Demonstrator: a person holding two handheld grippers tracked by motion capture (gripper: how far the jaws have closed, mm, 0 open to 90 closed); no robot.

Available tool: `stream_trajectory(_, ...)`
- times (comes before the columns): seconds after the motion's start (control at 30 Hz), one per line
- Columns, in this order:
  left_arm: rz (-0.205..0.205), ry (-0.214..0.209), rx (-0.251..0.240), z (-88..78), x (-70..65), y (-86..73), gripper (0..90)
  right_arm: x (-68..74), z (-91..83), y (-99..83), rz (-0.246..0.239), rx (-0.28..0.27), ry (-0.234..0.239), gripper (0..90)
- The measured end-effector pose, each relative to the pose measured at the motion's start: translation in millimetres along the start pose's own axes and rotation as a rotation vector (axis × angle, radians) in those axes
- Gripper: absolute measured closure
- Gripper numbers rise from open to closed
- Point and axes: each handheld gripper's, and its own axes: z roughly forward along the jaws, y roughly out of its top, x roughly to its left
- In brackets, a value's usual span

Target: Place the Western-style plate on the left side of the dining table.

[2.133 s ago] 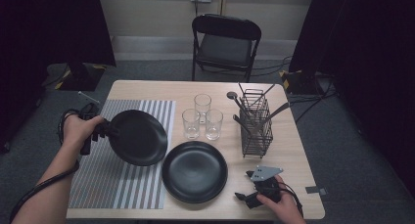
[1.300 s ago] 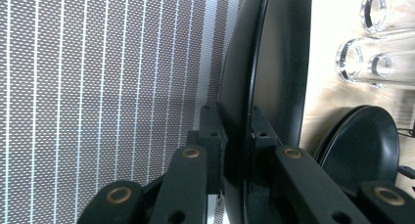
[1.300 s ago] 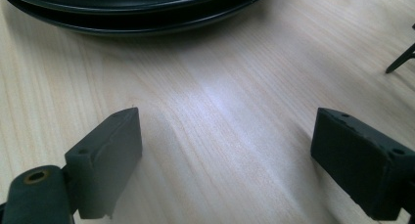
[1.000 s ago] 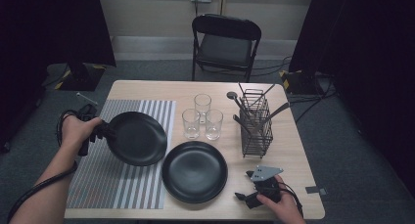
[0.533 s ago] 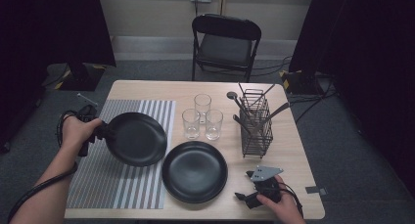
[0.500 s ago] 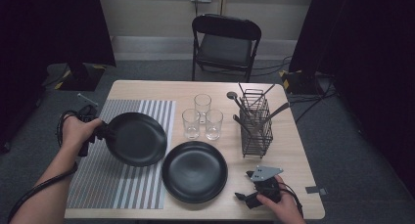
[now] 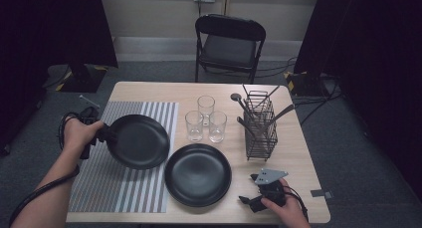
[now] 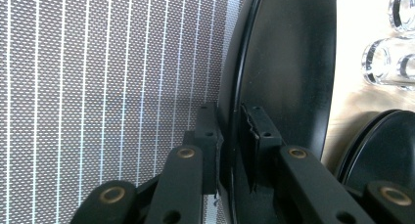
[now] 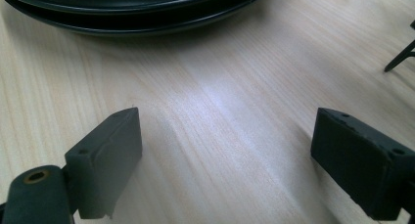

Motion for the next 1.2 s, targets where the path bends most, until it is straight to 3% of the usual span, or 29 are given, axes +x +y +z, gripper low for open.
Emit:
stream_trajectory(0.43,0.002,0.005,0.004,2.7,6.6,-0.2,77.5,0.0,0.0,0.0,0.0,0.0,0.0,11.0)
stream_trajectory(0.47,0.03,0.01,0.026,1.6,8.3,0.3,77.4,0.0,0.0,0.0,0.0,0.0,0.0,11.0)
stream_trajectory(0.57,0.004,0.009,0.014,2.6,7.2,0.2,77.4,0.1,0.0,0.0,0.0,0.0,-0.001,11.0)
stream_trajectory(0.7,0.021,0.016,0.017,3.3,9.0,0.6,77.1,0.1,0.0,-0.1,0.0,0.0,-0.001,11.1)
stream_trajectory(0.8,-0.01,0.028,-0.004,6.0,7.9,-0.4,76.5,0.1,-0.1,-0.1,0.0,0.0,-0.002,11.1)
stream_trajectory(0.93,-0.005,0.014,0.013,5.9,10.3,-0.4,76.4,0.1,-0.1,-0.1,0.0,0.0,-0.002,11.0)
stream_trajectory(1.13,0.011,0.03,0.008,7.2,13.0,0.3,76.0,0.2,-0.1,-0.1,0.0,0.0,-0.002,11.1)
stream_trajectory(1.2,-0.008,0.031,0.008,8.0,12.4,0.1,75.8,0.1,-0.1,-0.1,0.0,0.0,-0.002,11.0)
